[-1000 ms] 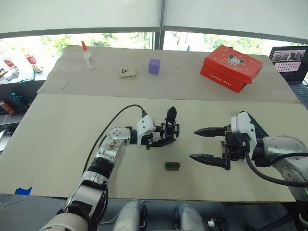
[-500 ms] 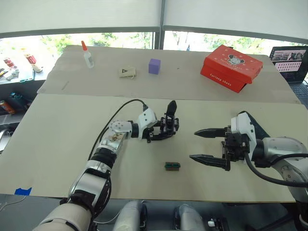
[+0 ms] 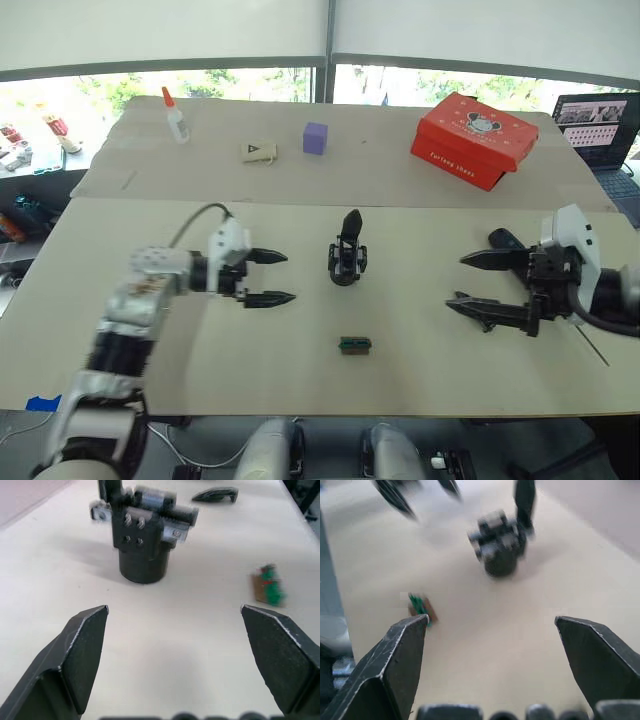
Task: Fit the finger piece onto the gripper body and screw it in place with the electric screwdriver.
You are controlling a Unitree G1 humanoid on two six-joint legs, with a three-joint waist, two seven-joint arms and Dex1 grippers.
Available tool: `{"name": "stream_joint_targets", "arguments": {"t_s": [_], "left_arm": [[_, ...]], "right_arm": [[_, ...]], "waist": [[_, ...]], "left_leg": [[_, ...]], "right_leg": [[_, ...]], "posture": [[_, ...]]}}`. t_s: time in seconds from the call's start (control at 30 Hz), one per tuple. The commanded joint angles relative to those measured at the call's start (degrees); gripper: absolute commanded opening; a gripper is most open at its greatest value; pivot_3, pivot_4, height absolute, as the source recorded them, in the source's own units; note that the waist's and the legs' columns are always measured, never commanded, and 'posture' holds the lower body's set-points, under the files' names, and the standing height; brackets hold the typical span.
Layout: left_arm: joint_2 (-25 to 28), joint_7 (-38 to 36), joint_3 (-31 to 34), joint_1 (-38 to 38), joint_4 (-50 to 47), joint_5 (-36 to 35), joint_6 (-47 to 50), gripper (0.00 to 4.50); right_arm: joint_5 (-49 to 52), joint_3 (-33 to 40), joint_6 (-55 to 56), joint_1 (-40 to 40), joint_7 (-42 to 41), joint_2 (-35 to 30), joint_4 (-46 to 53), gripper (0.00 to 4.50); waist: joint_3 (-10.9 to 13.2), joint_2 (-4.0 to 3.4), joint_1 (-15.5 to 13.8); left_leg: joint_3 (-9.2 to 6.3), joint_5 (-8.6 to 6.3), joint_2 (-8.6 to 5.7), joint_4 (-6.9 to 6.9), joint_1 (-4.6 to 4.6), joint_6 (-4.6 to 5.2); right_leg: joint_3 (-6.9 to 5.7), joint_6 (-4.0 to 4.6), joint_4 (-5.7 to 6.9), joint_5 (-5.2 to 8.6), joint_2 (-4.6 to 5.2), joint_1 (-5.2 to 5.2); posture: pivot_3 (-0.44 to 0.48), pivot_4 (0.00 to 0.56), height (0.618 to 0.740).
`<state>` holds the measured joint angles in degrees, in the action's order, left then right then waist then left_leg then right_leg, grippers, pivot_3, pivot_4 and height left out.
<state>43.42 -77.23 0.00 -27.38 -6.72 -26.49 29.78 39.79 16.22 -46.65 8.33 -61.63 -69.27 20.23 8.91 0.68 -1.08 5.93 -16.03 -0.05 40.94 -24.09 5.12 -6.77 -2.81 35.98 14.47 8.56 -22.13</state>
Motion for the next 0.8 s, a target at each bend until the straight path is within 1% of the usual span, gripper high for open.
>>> {"name": "stream_joint_targets", "arguments": {"t_s": [0.03,0.1,0.2,0.3,0.37,0.43,0.5,0.6,0.7,0.8], "left_arm": [[3.24,0.48,3.25,-0.48,-12.75,-10.06,9.64,4.48],[3.59,2.18,3.91,-1.67,-16.19,-13.10,11.77,4.48],[2.49,6.00,4.87,-4.06,-18.77,-16.39,13.94,4.48],[2.28,8.46,6.05,-4.68,-20.73,-19.17,15.08,4.48],[2.47,9.75,6.11,-3.90,-22.08,-19.37,14.46,4.48],[2.24,11.67,6.27,-3.62,-22.62,-21.06,15.86,4.48],[2.18,13.23,6.41,-3.66,-23.04,-22.69,17.22,4.48],[3.30,13.70,6.13,-2.99,-24.67,-23.03,16.94,4.48],[4.20,14.39,6.28,-2.93,-25.50,-23.52,16.82,4.48],[4.76,15.23,6.39,-3.41,-24.77,-24.64,17.68,4.48]], "right_arm": [[-4.63,-6.40,-4.74,4.01,0.44,-4.75,-4.61,4.50],[-8.21,-12.61,-6.93,9.40,1.38,-5.29,-8.32,4.50],[-10.29,-20.19,-13.61,17.80,1.67,-3.23,-12.30,4.50],[-13.95,-27.39,-14.95,23.25,-0.39,-2.16,-15.25,4.50],[-17.35,-31.47,-14.72,27.13,-0.50,-0.08,-19.62,4.50],[-20.27,-34.72,-13.71,30.35,-1.25,1.97,-23.58,4.50],[-23.16,-38.09,-11.38,32.67,-3.43,3.42,-26.81,4.50],[-26.33,-42.05,-11.25,34.51,-6.12,5.17,-31.89,4.50],[-28.62,-42.70,-10.30,34.53,-6.35,6.45,-35.48,4.50],[-30.35,-43.32,-8.89,32.91,-7.59,6.29,-36.12,4.50]], "waist": [[0.00,-0.02,0.04],[-0.01,-0.08,0.20],[-0.01,-0.14,0.45],[-0.02,-0.18,0.55],[-0.02,-0.18,0.59],[-0.02,-0.18,0.51],[-0.02,-0.19,0.40],[-0.02,-0.19,0.35],[-0.02,-0.20,0.41],[-0.02,-0.19,0.35]], "left_leg": [[-0.06,0.00,0.00,0.00,0.01,0.00],[-0.07,0.00,0.00,-0.01,0.05,-0.01],[-0.01,0.02,0.00,-0.02,0.08,-0.04],[0.04,0.04,0.01,-0.12,0.07,-0.06],[0.07,0.04,0.00,-0.17,0.06,-0.06],[0.12,0.04,-0.03,-0.17,0.03,-0.06],[0.12,0.04,-0.03,-0.14,0.03,-0.06],[0.11,0.04,-0.03,-0.12,0.03,-0.06],[0.10,0.04,-0.04,-0.14,0.02,-0.07],[0.10,0.04,-0.03,-0.12,0.04,-0.07]], "right_leg": [[0.01,0.00,-0.06,0.00,0.01,0.02],[0.07,0.00,-0.16,0.01,0.03,0.04],[0.15,0.02,-0.10,0.03,-0.01,-0.03],[0.15,0.03,-0.04,0.04,-0.06,-0.07],[0.15,0.03,0.01,0.04,-0.08,-0.07],[0.15,0.03,0.02,0.03,-0.08,-0.07],[0.14,0.02,-0.01,0.03,-0.08,-0.06],[0.13,0.02,-0.03,0.04,-0.08,-0.06],[0.09,0.02,-0.01,0.04,-0.09,-0.05],[0.09,0.02,-0.02,0.04,-0.10,-0.02]], "posture": [[0.000,0.150,0.740],[0.000,0.150,0.740],[0.000,0.150,0.740],[0.000,0.150,0.740],[0.000,0.150,0.740],[0.000,0.150,0.740],[0.000,0.150,0.740],[0.000,0.150,0.740],[0.000,0.150,0.740],[0.000,0.150,0.740]]}}
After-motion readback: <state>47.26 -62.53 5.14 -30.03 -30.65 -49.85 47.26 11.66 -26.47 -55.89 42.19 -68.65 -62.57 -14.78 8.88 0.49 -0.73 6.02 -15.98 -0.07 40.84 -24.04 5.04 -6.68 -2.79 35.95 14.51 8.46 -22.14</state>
